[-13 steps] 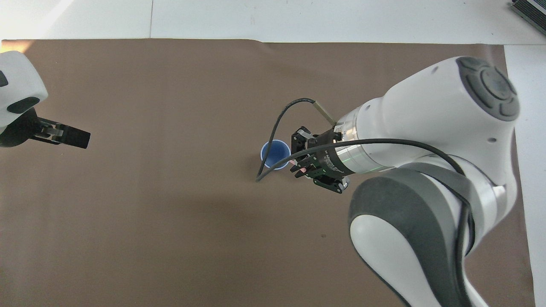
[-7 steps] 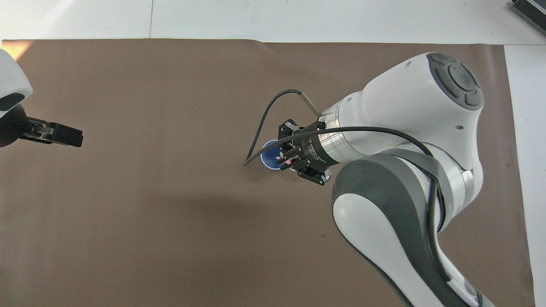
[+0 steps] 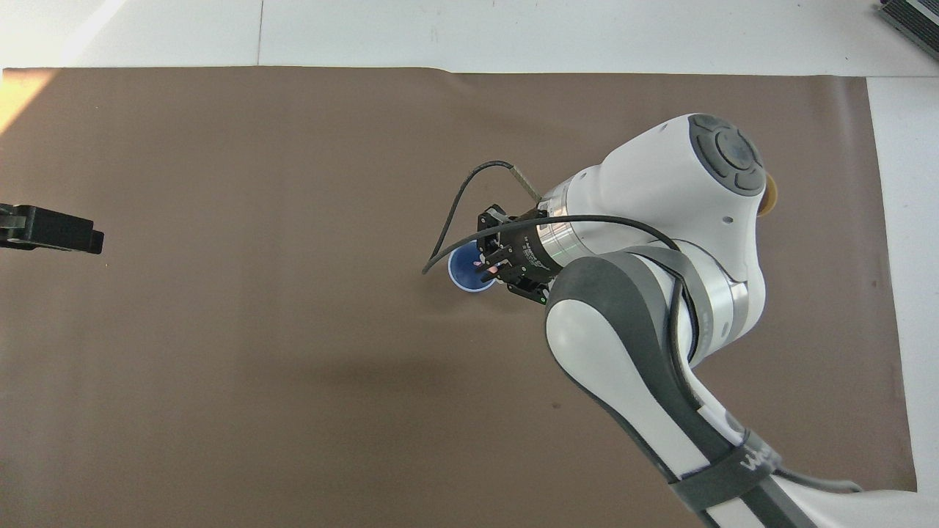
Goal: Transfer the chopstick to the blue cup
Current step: 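Lower the pink chopstick into the blue cup with the right gripper, then open the right gripper and lift it away from the chopstick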
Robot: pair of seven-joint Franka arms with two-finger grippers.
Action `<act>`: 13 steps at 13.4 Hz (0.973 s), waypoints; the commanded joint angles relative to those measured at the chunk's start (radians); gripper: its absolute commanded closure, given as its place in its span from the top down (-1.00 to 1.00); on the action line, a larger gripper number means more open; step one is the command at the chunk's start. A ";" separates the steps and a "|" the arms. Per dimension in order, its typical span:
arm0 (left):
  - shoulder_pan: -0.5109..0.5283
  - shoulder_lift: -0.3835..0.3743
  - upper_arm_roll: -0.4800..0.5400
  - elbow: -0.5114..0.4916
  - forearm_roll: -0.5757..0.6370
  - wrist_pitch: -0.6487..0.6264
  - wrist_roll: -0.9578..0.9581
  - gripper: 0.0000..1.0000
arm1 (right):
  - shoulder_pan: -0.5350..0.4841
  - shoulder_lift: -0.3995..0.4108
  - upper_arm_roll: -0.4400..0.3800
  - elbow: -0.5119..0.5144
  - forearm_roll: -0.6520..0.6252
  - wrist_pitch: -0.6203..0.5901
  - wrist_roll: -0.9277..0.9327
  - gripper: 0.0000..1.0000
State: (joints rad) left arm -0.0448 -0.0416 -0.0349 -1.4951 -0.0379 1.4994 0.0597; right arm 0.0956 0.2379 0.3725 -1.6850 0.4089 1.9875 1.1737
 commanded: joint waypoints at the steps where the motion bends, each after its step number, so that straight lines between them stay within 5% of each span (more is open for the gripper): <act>1: 0.013 -0.015 -0.010 -0.002 0.009 -0.025 -0.012 1.00 | -0.019 -0.005 0.006 -0.053 0.010 0.037 -0.060 -1.00; 2: 0.013 -0.023 -0.008 -0.016 0.007 -0.025 -0.020 1.00 | -0.023 -0.005 0.008 -0.058 0.010 0.036 -0.069 -0.94; 4: 0.011 -0.060 -0.008 -0.077 0.009 -0.014 -0.008 1.00 | -0.022 -0.006 0.008 -0.058 0.010 0.034 -0.069 -0.37; 9: 0.011 -0.060 -0.008 -0.085 0.009 -0.030 -0.009 1.00 | -0.022 -0.005 0.008 -0.053 0.010 0.034 -0.066 -0.04; 10: 0.011 -0.060 -0.008 -0.085 0.010 -0.030 -0.008 1.00 | -0.020 -0.002 0.008 -0.045 0.010 0.033 -0.060 0.18; 11: 0.011 -0.060 -0.010 -0.086 0.021 -0.034 -0.008 1.00 | -0.017 -0.002 0.008 -0.038 0.008 0.034 -0.071 0.69; 12: 0.011 -0.060 -0.010 -0.086 0.023 -0.034 -0.009 1.00 | -0.013 -0.002 0.006 -0.029 0.002 0.036 -0.075 1.00; 13: 0.011 -0.060 -0.010 -0.086 0.023 -0.034 -0.011 1.00 | -0.011 -0.006 0.006 -0.013 -0.031 0.036 -0.100 1.00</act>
State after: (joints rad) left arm -0.0448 -0.0707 -0.0354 -1.5509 -0.0292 1.4748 0.0530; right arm 0.0871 0.2433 0.3738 -1.7137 0.4022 2.0113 1.1175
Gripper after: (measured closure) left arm 0.000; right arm 0.256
